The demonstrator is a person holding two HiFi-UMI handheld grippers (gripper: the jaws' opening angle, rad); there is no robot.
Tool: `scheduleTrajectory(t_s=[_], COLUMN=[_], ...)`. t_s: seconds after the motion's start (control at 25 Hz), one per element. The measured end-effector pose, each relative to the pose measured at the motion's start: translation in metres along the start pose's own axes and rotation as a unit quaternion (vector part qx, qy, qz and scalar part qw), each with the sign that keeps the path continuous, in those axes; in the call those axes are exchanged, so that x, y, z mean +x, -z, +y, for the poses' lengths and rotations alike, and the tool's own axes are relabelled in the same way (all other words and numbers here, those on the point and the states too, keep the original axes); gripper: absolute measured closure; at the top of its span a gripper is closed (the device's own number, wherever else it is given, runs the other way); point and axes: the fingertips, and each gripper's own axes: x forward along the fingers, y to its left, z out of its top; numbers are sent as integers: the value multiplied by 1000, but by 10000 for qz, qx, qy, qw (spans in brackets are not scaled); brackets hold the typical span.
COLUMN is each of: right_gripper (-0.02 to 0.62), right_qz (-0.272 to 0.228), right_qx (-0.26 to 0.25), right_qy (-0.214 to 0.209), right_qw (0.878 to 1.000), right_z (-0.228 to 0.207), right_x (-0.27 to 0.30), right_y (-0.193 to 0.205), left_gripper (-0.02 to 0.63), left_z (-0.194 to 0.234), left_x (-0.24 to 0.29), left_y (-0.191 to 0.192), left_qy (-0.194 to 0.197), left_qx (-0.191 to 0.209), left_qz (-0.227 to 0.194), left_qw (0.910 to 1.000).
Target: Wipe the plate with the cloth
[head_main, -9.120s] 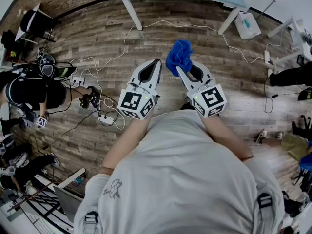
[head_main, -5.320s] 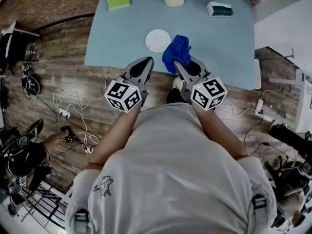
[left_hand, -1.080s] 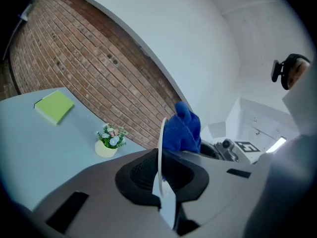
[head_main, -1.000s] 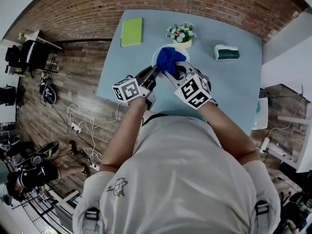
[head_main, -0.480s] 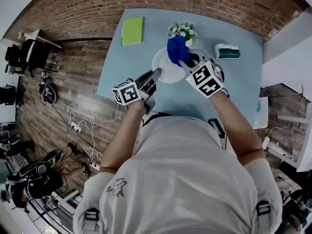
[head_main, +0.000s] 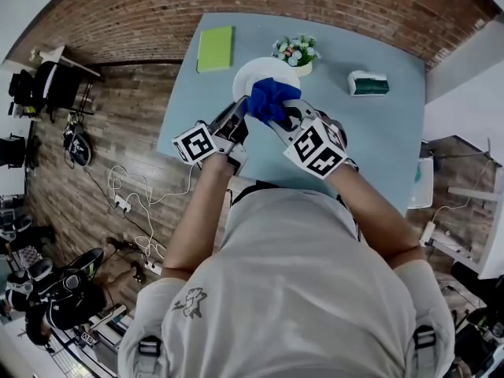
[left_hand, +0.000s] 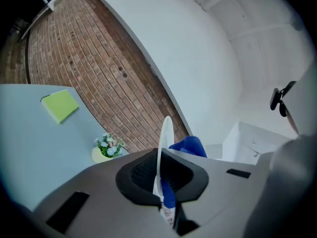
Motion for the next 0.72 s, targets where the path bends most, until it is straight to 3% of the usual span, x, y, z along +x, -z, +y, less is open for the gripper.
scheduleTrajectory(t_s=[0.12,0.24,0.44,0.6,0.72], right_gripper=[525,525,525,525,531], right_qz=[217,375,229,-74,-165], right_qx=[110,126,-122,-355,-379], right_qy=[114,504,886,686,445], right_qw=[9996,9979,9957,9970,9982], right_z=[-13,-45,-79,-59,-35], right_x=[-3,-14,-24,-17,-11], right_y=[24,32,1,-30,-35], left_gripper=[591,591,591,592,592], left_z=[-2,-2,-20,-35,-37], left_x=[-4,-7,9,22,22], left_y=[0,14,38,39,19], left_qy=[134,97,225,394,266], left_qx=[86,189,617,759,772], left_qz=[22,228,652,773,498], left_qw=[9999,9995,9957,9933,9954])
